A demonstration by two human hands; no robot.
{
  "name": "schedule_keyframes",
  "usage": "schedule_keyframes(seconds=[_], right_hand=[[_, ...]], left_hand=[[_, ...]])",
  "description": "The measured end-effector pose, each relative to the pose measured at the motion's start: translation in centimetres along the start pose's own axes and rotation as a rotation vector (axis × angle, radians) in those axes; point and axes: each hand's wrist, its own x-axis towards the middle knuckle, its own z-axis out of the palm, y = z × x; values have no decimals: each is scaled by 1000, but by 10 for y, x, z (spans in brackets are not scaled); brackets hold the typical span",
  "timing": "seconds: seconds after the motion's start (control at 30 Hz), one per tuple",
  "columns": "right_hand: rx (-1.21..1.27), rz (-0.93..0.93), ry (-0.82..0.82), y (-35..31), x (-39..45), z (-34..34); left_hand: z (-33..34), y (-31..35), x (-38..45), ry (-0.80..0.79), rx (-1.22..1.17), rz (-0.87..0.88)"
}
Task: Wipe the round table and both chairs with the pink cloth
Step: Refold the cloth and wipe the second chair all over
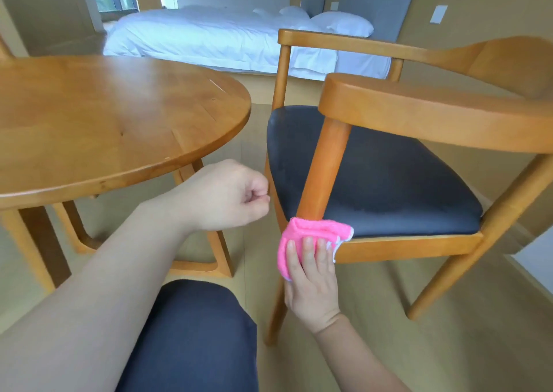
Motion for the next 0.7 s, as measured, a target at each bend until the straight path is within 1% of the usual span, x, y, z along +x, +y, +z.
schedule_keyframes(seconds=[0.1, 0.27, 0.33, 0.43, 0.57, 0.7], right_hand=[[-69, -130, -59, 10, 12, -12], [-186, -499, -209, 42, 40, -42], [-201, -593, -233, 56, 57, -56], [-188, -630, -174, 70, 90, -72], [-133, -615, -43, 75, 130, -89], [-135, -575, 32, 76, 151, -98]], left_hand=[[1, -2, -1, 23, -18, 8], [1, -9, -11, 56, -42, 15], [2, -8, -13, 65, -37, 28], [1, -8, -13, 75, -30, 35], [3, -8, -14, 83, -19, 31], [3, -7, -14, 77, -11, 26]])
